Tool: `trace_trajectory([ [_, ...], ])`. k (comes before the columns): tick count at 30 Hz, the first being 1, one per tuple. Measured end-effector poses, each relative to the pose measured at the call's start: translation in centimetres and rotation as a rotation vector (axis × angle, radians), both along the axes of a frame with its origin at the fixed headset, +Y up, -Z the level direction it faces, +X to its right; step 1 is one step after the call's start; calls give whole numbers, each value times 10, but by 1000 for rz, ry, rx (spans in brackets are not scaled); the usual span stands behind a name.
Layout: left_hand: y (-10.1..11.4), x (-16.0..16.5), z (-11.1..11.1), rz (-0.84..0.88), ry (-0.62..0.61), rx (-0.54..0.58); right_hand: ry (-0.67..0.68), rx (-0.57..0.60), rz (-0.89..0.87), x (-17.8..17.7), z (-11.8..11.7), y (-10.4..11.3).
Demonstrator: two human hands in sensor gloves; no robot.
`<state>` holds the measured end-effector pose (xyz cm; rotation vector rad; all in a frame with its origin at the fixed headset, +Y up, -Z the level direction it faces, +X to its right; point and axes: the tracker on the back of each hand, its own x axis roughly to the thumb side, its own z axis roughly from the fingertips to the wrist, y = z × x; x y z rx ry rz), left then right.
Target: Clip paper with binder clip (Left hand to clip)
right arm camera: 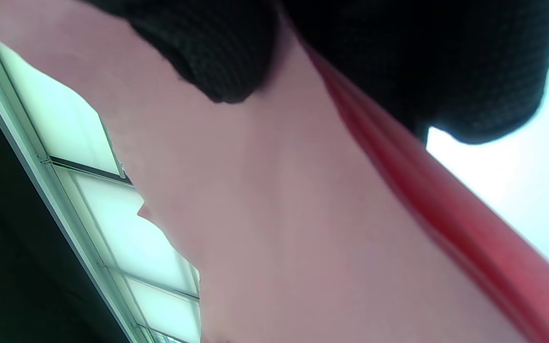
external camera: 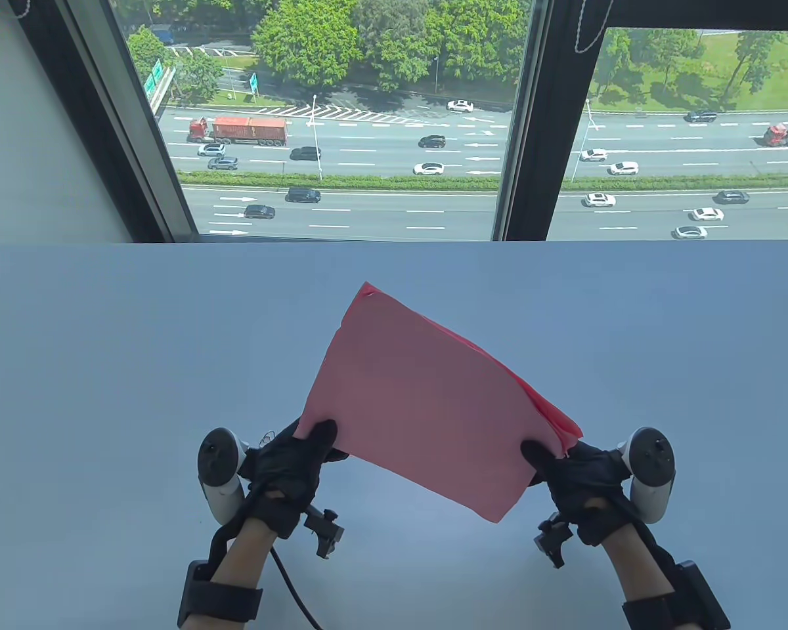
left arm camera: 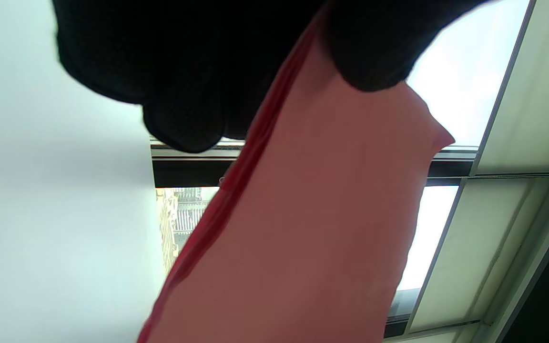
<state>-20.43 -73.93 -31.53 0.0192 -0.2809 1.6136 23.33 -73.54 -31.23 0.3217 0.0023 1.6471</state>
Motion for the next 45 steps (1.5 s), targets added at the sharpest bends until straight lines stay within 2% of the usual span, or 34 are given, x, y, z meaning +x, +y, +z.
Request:
trace_trajectory([
  [4, 1, -5, -1, -44, 32, 1, -13, -3, -6, 8, -2, 1],
  [8, -1, -6, -3, -81, -7, -16, -23, -1, -1, 11, -2, 2],
  [12, -1, -6, -3, -109, 6, -23, -24, 0, 1, 15, -3, 4],
  [20, -1, -11, -4, -240, -9, -40, -30, 44, 129, 21, -1, 13],
  [30, 1, -6, -5, -428, -99, -18, 37, 71, 245, 16, 0, 17],
  [34, -4, 0, -7, -427, -159, -1, 73, 83, 263, 10, 2, 17],
  [40, 2, 10, -3, -378, -149, 116, 20, 192, 289, 4, 8, 25],
  [45, -3, 16, -3, -476, -144, 133, 13, 232, 383, -7, 12, 19],
])
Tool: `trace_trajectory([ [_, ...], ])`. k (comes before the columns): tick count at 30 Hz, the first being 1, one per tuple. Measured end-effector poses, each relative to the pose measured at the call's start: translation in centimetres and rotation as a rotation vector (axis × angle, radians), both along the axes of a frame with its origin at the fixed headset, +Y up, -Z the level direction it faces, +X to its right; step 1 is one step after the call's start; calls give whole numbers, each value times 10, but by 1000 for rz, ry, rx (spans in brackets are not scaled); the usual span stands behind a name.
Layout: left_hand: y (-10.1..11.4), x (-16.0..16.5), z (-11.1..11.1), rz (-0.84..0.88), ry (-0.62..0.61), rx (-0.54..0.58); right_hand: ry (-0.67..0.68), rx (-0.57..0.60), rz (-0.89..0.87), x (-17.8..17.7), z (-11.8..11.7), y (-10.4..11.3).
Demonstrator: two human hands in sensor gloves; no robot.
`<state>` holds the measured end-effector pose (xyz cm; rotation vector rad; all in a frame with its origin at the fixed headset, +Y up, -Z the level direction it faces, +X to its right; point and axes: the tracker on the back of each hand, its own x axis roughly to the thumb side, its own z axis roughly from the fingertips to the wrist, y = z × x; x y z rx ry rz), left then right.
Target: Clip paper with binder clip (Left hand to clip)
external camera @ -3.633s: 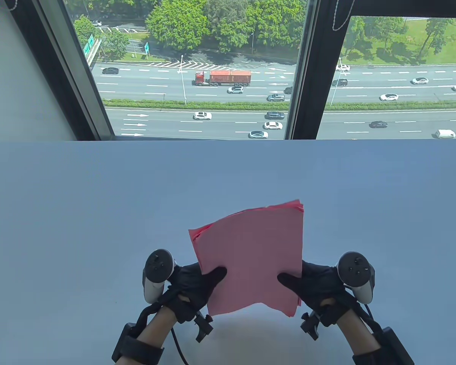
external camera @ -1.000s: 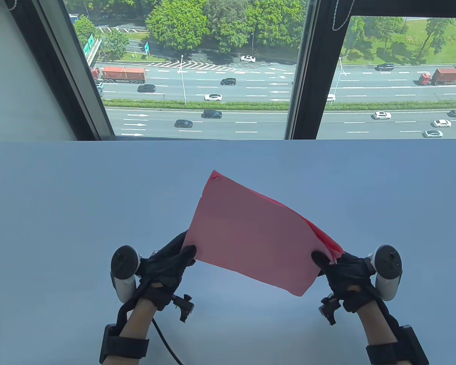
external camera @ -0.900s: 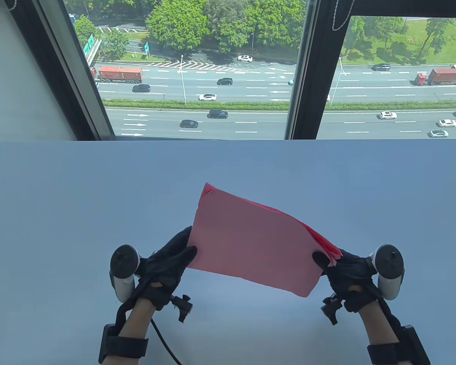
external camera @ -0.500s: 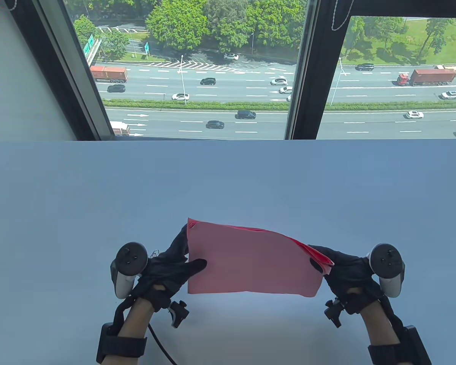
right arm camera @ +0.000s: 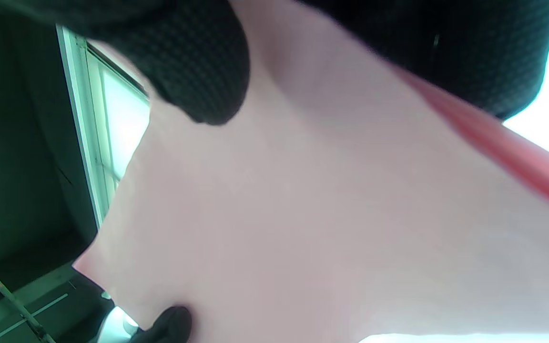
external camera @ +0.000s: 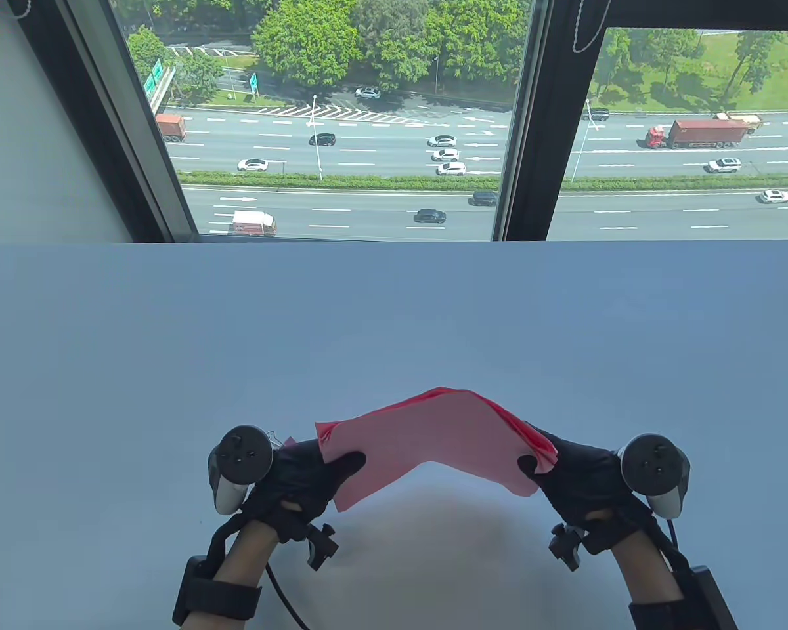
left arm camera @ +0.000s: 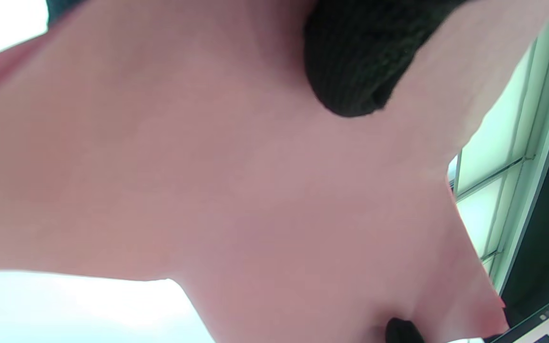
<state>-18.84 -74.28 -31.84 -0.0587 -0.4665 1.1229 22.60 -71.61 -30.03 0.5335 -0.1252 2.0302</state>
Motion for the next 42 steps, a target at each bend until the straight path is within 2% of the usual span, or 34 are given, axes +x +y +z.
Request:
trace_trajectory([
  [2, -9, 4, -1, -72, -12, -48, 2, -7, 113, -8, 0, -6],
  [4, -14, 8, -1, -73, -30, -59, 26, -40, 168, -15, 0, -12],
  [6, -12, 12, 0, -82, -40, -51, 35, -36, 120, -18, 0, -12],
  [8, -7, 15, 2, -91, -31, 24, 12, 5, 84, -19, 2, -10],
  [10, -5, 17, 3, -111, -18, 45, -14, 32, 92, -20, 1, -11],
  [12, -10, 16, 2, -168, -18, -6, 21, -46, 153, -20, -1, -17],
  [13, -11, 15, 2, -148, -21, 13, 26, -48, 138, -19, -1, -18],
  [16, -4, 13, 4, -70, 49, 96, -34, 50, 61, -15, 1, -9],
  [17, -3, 14, 5, -64, 46, 91, -42, 62, 53, -15, 1, -8],
  [18, -5, 15, 4, -89, 34, 40, -36, 50, 79, -16, 1, -9],
  [20, -11, 17, 4, -155, -9, -16, 15, -67, 190, -20, -2, -19],
  [21, -11, 17, 4, -151, -11, 28, 26, -63, 181, -19, -2, -20],
  [22, -8, 18, 5, -130, 43, 72, -4, -19, 110, -18, -2, -18],
  [24, -3, 19, 6, -108, 27, 76, -26, 9, 74, -17, -1, -12],
  [26, -3, 20, 6, -105, 15, 11, -31, 15, 101, -20, 0, -12],
  [27, -5, 21, 5, -143, 1, -30, -8, -32, 158, -23, -1, -16],
  [29, -8, 20, 5, -165, 5, 2, 32, -84, 186, -23, -2, -23],
  [34, -3, 12, 2, -90, -19, -58, 0, -86, 63, -12, -7, -17],
  [38, -3, 4, -1, -41, -153, -221, 66, -204, -72, 2, -13, -17],
  [40, -3, 3, -2, -23, -197, -273, 113, -267, -102, 5, -15, -18],
  [42, -3, 1, -3, -10, -225, -290, 148, -281, -152, 7, -16, -18],
])
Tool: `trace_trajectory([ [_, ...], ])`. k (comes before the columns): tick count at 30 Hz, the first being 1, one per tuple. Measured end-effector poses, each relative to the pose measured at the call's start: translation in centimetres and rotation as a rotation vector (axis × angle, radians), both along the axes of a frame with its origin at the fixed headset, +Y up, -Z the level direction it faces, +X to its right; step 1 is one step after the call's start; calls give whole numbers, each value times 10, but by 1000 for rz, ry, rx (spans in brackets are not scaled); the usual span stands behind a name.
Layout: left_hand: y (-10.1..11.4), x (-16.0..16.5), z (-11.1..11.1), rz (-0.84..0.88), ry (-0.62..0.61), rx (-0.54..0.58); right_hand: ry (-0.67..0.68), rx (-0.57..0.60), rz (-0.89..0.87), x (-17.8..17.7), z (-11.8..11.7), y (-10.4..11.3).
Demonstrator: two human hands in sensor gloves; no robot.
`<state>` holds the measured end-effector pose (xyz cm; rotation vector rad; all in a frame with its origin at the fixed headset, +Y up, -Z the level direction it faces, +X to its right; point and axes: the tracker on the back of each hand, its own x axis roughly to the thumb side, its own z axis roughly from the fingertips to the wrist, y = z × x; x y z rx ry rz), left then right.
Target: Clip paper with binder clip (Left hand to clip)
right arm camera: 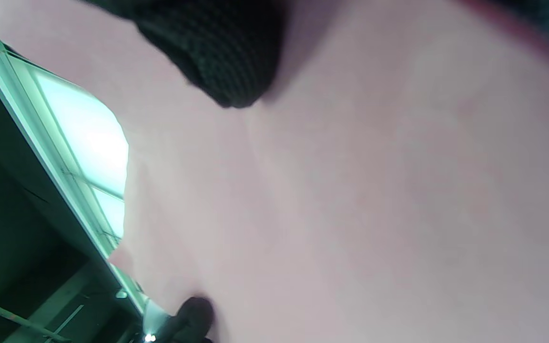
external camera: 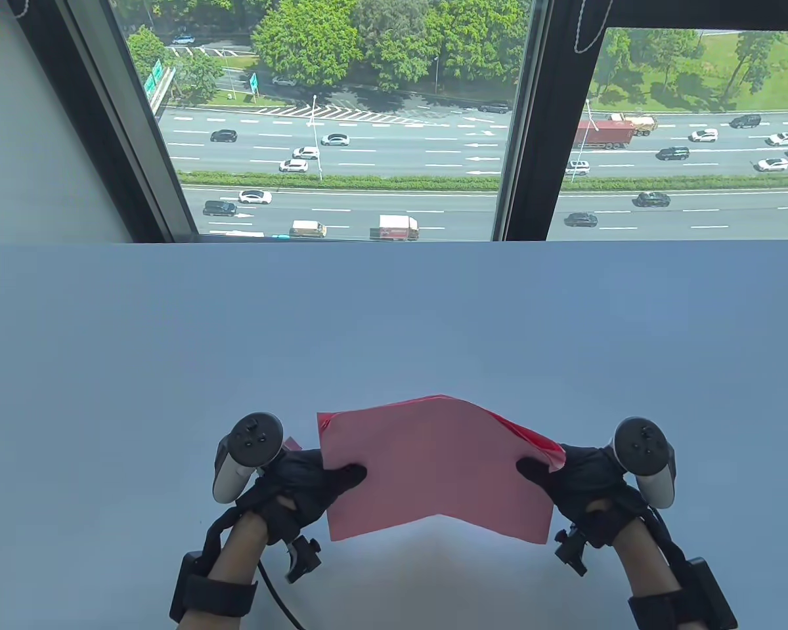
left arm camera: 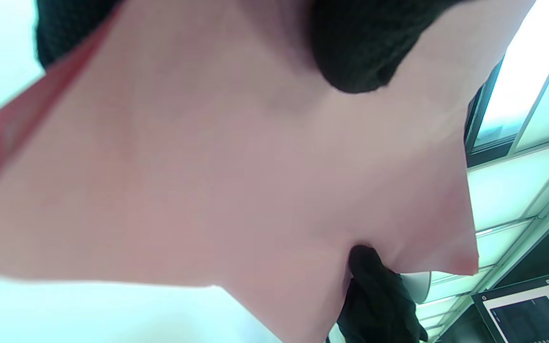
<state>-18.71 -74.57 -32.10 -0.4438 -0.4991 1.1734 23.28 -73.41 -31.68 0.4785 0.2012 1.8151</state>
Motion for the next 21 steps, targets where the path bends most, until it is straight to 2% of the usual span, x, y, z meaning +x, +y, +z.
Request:
trace_trajectory([
  [8, -3, 0, -1, 106, -136, -144, 158, -141, -133, 0, -2, -2],
  [12, -6, 5, 1, 159, -158, -173, 178, -166, -135, 2, -2, -3],
  [16, -8, 11, 2, 210, -211, -206, 129, -180, -111, 6, -4, -6],
  [21, -8, 6, 0, 237, -99, -161, 21, -177, -87, 11, -5, -12],
])
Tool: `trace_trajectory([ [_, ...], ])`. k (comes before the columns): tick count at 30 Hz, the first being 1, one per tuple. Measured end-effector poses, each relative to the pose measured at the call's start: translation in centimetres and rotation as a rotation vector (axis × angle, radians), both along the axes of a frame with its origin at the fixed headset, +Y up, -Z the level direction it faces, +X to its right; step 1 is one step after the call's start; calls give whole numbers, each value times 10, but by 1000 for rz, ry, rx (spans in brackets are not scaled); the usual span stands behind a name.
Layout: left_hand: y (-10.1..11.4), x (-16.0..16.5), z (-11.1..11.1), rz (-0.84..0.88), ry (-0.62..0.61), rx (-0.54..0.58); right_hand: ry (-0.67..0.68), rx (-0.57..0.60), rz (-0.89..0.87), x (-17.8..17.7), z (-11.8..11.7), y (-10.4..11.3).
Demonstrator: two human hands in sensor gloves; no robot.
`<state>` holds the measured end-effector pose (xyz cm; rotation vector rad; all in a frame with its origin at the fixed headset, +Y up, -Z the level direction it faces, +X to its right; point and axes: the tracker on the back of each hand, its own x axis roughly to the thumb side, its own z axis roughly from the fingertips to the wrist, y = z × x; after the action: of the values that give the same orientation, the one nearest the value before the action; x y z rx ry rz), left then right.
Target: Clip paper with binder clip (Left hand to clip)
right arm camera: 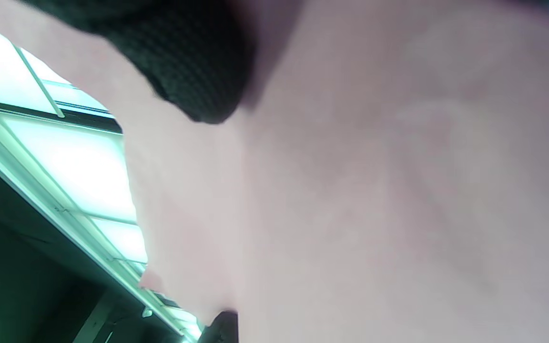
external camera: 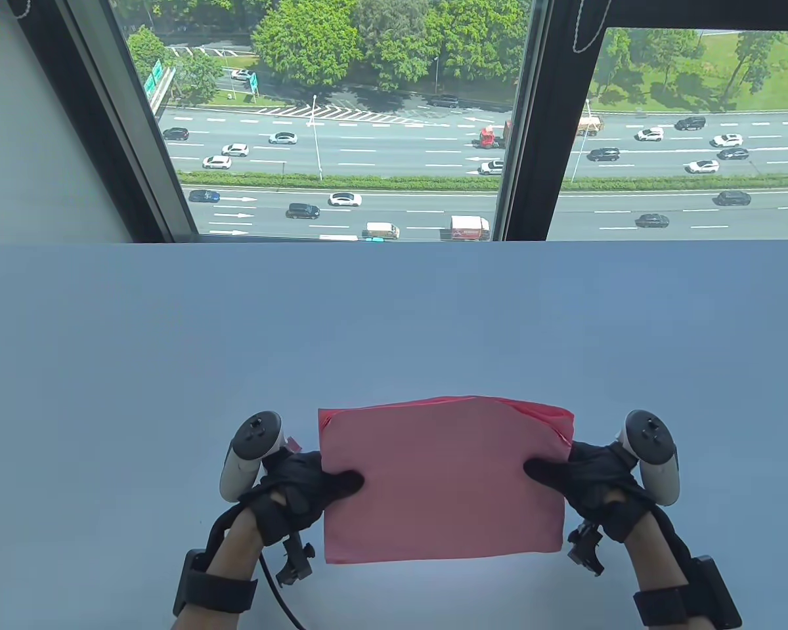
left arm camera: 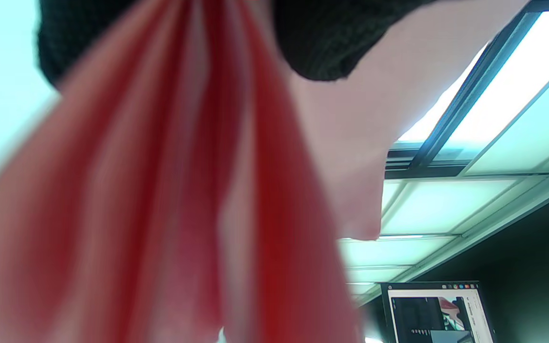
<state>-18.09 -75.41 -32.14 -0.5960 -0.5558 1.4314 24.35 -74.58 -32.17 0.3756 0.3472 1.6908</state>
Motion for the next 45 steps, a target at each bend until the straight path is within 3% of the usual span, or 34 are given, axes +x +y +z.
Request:
trace_trajectory([
  [8, 5, -8, -1, 106, 141, 28, -152, 23, 10, 13, 0, -3],
  [19, 10, -6, 3, 186, 221, 62, -177, 8, -67, 10, 2, -4],
  [45, 9, 18, 15, 220, 275, 95, -42, 30, 28, -56, 23, -8],
])
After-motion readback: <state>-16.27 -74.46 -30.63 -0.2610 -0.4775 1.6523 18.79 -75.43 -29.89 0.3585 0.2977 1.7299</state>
